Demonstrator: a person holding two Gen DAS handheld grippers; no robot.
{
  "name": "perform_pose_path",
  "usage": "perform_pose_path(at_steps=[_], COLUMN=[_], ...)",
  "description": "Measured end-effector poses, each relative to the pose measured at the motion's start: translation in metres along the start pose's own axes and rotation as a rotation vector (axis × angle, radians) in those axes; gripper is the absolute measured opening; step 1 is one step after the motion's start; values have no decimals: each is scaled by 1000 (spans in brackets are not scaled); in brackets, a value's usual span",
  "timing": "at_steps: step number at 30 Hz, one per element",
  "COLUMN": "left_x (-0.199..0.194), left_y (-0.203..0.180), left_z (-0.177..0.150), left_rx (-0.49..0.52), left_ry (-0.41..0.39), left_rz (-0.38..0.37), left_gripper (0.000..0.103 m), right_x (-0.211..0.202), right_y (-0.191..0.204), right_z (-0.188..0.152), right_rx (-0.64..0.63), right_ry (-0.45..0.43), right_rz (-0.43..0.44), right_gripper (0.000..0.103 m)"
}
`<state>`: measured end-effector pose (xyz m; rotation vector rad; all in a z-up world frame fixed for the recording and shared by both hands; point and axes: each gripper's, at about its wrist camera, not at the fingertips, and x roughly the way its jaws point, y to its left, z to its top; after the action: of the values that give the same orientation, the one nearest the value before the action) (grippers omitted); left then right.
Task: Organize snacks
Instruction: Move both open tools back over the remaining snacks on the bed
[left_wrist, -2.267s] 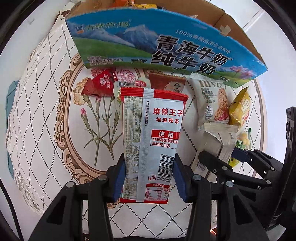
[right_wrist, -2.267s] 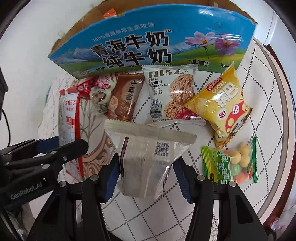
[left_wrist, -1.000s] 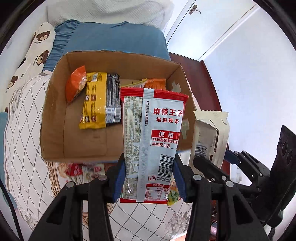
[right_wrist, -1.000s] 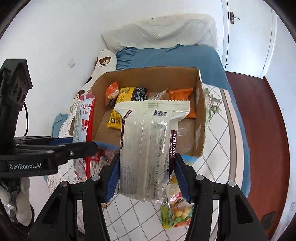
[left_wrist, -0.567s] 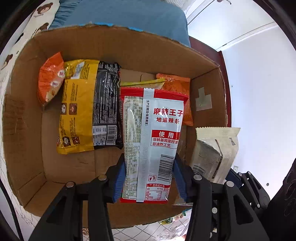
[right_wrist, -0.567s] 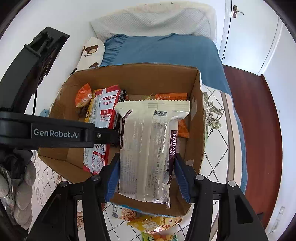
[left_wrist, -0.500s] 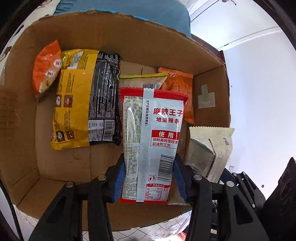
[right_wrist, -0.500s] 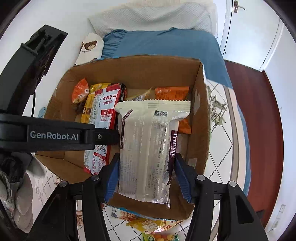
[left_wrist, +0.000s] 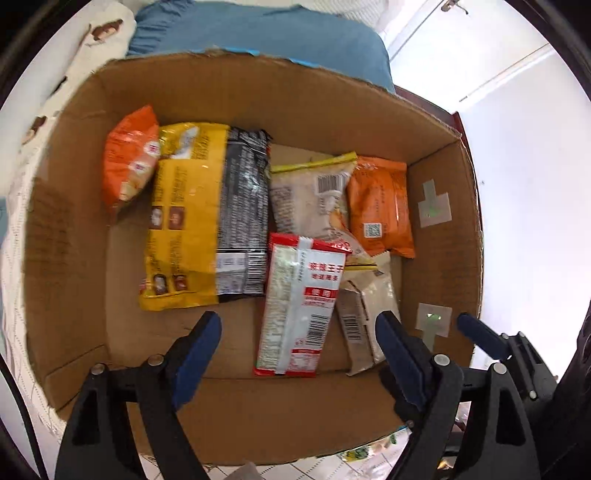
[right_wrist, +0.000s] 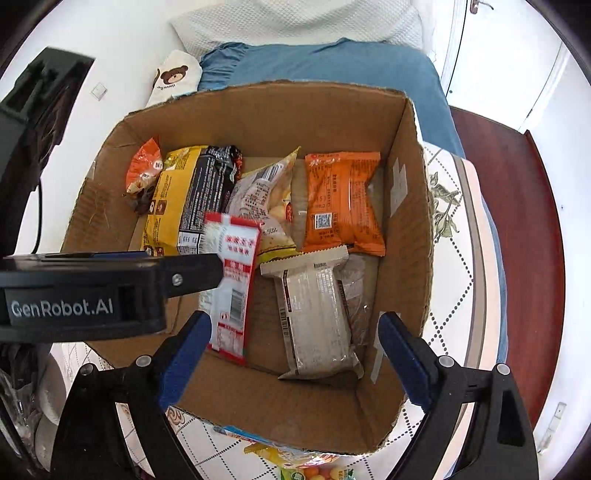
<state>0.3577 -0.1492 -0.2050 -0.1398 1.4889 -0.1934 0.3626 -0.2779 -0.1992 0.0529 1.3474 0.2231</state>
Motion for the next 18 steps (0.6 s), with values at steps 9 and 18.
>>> perform_pose_path(at_steps=[9, 18], left_x=[-48, -97], left_y=[11, 13], left_z=[-32, -87], left_rx=[38, 128], left_ry=[-229, -419], left_rz=[97, 145], left_gripper=[85, 85], right_x=[-34, -83], right_y=[-3, 13], right_z=[-24, -58], right_rx=[34, 78], right_ry=[-123, -243], right_rz=[-54, -64], right_gripper=[94, 94])
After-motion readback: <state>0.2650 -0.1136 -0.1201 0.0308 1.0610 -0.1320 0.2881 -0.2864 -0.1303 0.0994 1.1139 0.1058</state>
